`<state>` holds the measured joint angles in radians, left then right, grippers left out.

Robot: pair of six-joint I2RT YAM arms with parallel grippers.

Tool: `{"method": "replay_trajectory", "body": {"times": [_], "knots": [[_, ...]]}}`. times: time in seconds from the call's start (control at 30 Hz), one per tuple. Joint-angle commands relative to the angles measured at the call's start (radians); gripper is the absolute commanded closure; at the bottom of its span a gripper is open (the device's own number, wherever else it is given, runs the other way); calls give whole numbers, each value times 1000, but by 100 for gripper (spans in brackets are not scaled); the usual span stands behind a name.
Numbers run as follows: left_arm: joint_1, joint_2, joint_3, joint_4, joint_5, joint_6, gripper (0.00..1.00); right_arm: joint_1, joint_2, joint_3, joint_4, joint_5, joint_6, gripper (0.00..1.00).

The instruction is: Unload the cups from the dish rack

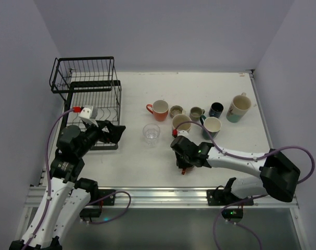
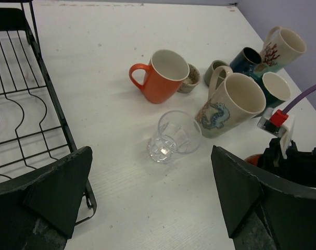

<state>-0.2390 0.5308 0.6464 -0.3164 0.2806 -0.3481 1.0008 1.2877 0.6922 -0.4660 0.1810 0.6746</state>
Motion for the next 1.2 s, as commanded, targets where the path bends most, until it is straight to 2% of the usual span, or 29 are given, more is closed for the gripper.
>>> {"method": "replay_trajectory", "body": {"times": [0.0,0.1,0.17,0.23,0.27,0.4,0.47,0.57,0.6,0.7,0.77,0.93,1.0,1.17], "knots": [[-10,-5,-4,8,-6,38,0,-1,53,40,82,64,22,100],[-10,-5,-5,5,-11,40,0,-1,79,32,115,69,25,100],[-11,-2,-4,4,-8,40,0,-1,82,29,124,69,23,95],[-11,1,-2,7,-11,40,0,-1,75,24,125,61,23,83],[-11,1,-2,7,-9,41,0,-1,59,21,122,61,25,73],[-10,6,-2,7,-12,40,0,1,3,13,109,57,28,54],[-11,9,-1,8,-18,40,0,1,-13,21,96,51,25,48],[-10,14,1,8,-27,40,0,1,-48,29,79,45,23,35],[-10,14,-1,8,-31,40,0,1,-77,32,67,46,20,27],[-10,17,1,8,-46,40,0,1,-137,52,37,51,5,15],[-11,18,2,10,-34,46,0,2,-224,76,21,60,-24,3],[-10,31,30,14,9,46,0,1,-473,147,-31,156,-105,1],[-10,38,77,17,35,32,0,1,-606,188,-42,230,-128,1],[-10,49,250,17,54,21,0,2,-874,274,-11,305,-216,1]]}}
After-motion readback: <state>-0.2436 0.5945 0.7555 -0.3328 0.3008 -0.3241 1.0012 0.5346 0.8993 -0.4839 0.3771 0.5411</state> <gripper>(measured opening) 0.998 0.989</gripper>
